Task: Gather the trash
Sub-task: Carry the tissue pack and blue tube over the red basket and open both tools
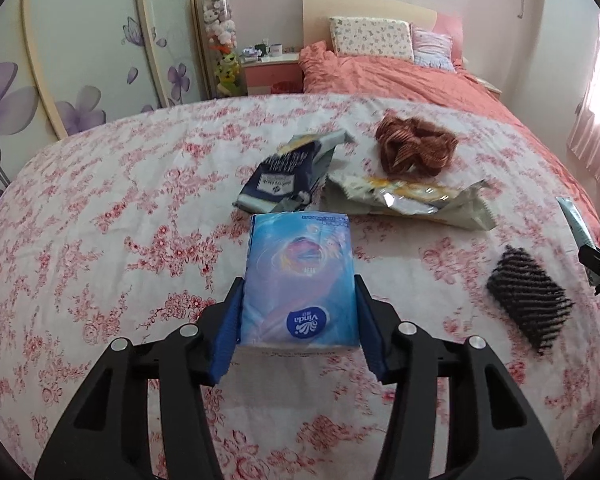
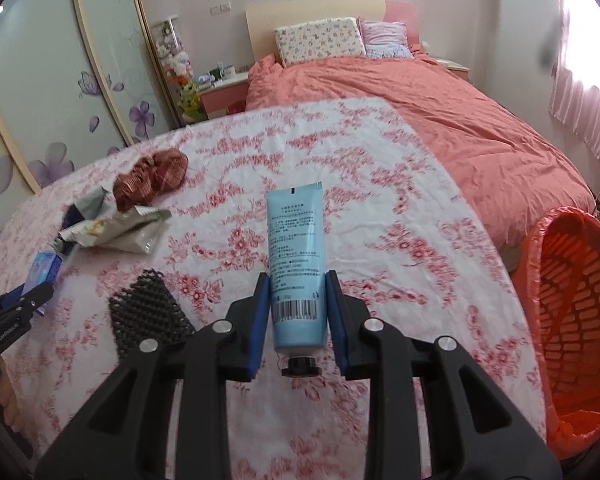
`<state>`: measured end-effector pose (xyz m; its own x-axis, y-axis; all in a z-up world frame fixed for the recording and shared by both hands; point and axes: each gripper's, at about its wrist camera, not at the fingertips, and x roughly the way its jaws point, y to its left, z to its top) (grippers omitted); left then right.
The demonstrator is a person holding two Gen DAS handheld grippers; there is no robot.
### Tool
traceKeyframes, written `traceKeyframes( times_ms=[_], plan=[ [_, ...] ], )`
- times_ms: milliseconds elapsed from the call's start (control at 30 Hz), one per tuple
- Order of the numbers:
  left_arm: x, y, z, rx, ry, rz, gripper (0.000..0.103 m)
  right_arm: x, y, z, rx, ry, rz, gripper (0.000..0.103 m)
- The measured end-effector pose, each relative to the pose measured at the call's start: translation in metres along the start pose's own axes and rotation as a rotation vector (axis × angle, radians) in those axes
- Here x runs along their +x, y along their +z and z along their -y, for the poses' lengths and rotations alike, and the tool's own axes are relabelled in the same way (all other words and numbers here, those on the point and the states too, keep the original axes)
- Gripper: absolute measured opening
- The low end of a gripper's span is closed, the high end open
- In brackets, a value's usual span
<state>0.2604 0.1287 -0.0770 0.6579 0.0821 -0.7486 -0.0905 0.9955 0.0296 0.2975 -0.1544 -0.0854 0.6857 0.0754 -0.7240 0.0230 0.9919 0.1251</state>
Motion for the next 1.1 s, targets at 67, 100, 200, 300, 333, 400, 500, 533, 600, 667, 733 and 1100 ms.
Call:
traceKeyframes(
  times_ms=[67,100,200,300,333,400,500,533,600,667,733,1100],
  plan=[
    [-0.008,0.002,0.004,0.003,-0.010,0.015,0.052,-0.012,0.002,0.003,0.007,0.010,0.022,0.028],
    [-0.013,0.004,0.008,0.007,-0.014,0.023,0.052,-0.019,0.004,0.004,0.011,0.014,0.035,0.028],
    [-0.027,0.008,0.020,0.017,-0.038,0.047,0.052,-0.041,0.006,0.010,0.024,0.025,0.073,0.028],
    [-0.042,0.012,0.035,0.024,-0.073,0.070,0.052,-0.062,0.006,0.018,0.035,0.030,0.108,0.028],
    [-0.047,0.013,0.041,0.027,-0.088,0.077,0.052,-0.068,0.006,0.021,0.038,0.029,0.118,0.028],
    [-0.055,0.016,0.053,0.034,-0.118,0.088,0.052,-0.082,0.005,0.028,0.045,0.023,0.140,0.028],
    [-0.068,0.018,0.075,0.054,-0.166,0.109,0.052,-0.102,0.001,0.041,0.057,0.010,0.173,0.028],
    [-0.072,0.018,0.084,0.061,-0.184,0.114,0.052,-0.107,0.001,0.044,0.060,0.004,0.184,0.028],
    [-0.080,0.019,0.101,0.080,-0.215,0.125,0.052,-0.119,-0.001,0.054,0.071,-0.011,0.206,0.028],
    [-0.088,0.020,0.122,0.108,-0.246,0.140,0.052,-0.130,-0.003,0.065,0.084,-0.026,0.228,0.028],
    [-0.093,0.020,0.138,0.128,-0.274,0.146,0.052,-0.141,-0.007,0.079,0.100,-0.049,0.247,0.028],
    [-0.108,0.017,0.251,0.267,-0.480,0.141,0.053,-0.173,-0.028,0.160,0.215,-0.166,0.292,0.028]
  ],
)
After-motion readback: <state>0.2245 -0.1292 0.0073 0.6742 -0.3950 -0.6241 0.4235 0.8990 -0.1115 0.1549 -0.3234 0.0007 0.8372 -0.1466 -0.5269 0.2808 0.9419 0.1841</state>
